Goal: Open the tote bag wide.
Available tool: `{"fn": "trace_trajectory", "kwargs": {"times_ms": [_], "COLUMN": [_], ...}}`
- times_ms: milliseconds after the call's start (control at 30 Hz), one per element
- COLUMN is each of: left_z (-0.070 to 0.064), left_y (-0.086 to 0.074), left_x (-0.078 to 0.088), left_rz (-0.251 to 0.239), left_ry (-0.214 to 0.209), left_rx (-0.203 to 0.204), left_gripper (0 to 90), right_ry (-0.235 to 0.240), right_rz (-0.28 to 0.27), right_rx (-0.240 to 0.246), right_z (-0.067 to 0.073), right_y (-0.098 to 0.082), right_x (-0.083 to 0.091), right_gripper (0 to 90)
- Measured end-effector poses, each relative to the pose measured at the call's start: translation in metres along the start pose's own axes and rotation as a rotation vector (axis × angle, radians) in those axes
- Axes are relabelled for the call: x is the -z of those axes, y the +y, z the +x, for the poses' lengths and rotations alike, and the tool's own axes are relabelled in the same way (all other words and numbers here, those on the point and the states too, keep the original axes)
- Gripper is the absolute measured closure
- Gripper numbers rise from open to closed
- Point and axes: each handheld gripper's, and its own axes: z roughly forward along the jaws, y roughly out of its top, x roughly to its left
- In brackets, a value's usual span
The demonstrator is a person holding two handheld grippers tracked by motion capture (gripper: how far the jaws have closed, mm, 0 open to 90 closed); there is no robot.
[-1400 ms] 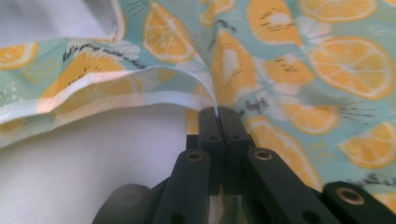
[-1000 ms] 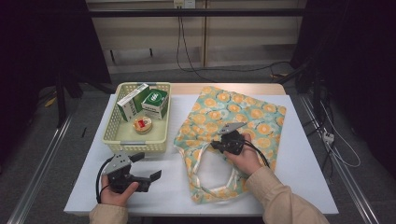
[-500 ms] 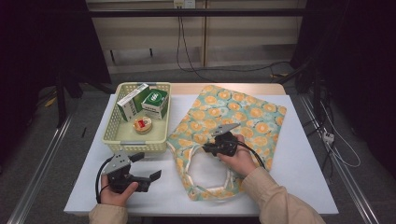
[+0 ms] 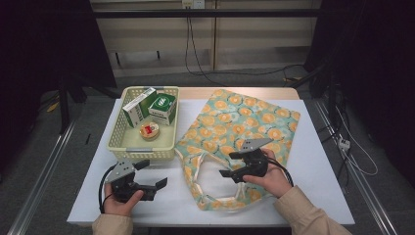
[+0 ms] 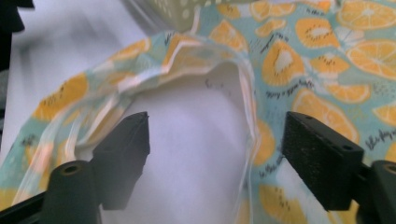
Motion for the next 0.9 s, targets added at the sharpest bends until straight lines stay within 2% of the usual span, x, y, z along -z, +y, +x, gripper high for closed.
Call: {"fn": "trace_trajectory", "kwargs": {"times_ms": [167, 267, 400, 500, 533, 600, 700, 800, 833, 867, 900], "left_z": [0.002, 0.003, 0.003, 0.003, 0.003, 0.003, 0.003, 0.003, 0.002, 0.002, 0.002], "left_y": [0.001, 0.002, 0.002, 0.002, 0.002, 0.003, 0.003, 0.003, 0.002, 0.002, 0.002], "left_x": [0.0, -0.002, -0.006, -0.007, -0.008, -0.008, -0.009, -0.01, -0.01, -0.01, -0.01], "left_rz": [-0.003, 0.001, 0.004, 0.007, 0.006, 0.006, 0.005, 0.012, 0.012, 0.016, 0.017], "left_ry": [0.001, -0.002, -0.011, -0.013, -0.014, -0.013, -0.016, -0.019, -0.019, -0.019, -0.018], "left_rx": [-0.001, -0.001, -0.007, -0.007, -0.005, -0.008, -0.005, -0.011, -0.005, -0.009, -0.01], "left_gripper": [4.3, 4.3, 4.3, 4.3, 4.3, 4.3, 4.3, 4.3, 4.3, 4.3, 4.3], "right_ry": [0.025, 0.063, 0.115, 0.136, 0.164, 0.178, 0.238, 0.264, 0.274, 0.274, 0.245], "right_rz": [-0.013, -0.012, -0.024, -0.03, -0.026, -0.024, 0.003, 0.022, 0.051, 0.051, 0.065], "right_rx": [0.006, 0.014, 0.019, 0.05, 0.05, 0.048, 0.08, 0.101, 0.114, 0.114, 0.13], "right_z": [0.008, 0.017, 0.03, 0.041, 0.048, 0.051, 0.069, 0.077, 0.081, 0.081, 0.082], "right_y": [-0.005, -0.007, -0.004, 0.0, 0.001, 0.002, 0.002, 0.001, -0.001, -0.001, -0.002], "right_x": [0.003, -0.001, -0.001, 0.001, -0.001, -0.001, -0.01, -0.016, -0.022, -0.022, -0.026], "right_gripper": [21.8, 24.1, 33.5, 39.0, 41.4, 41.5, 41.6, 41.1, 47.3, 47.3, 62.6]}}
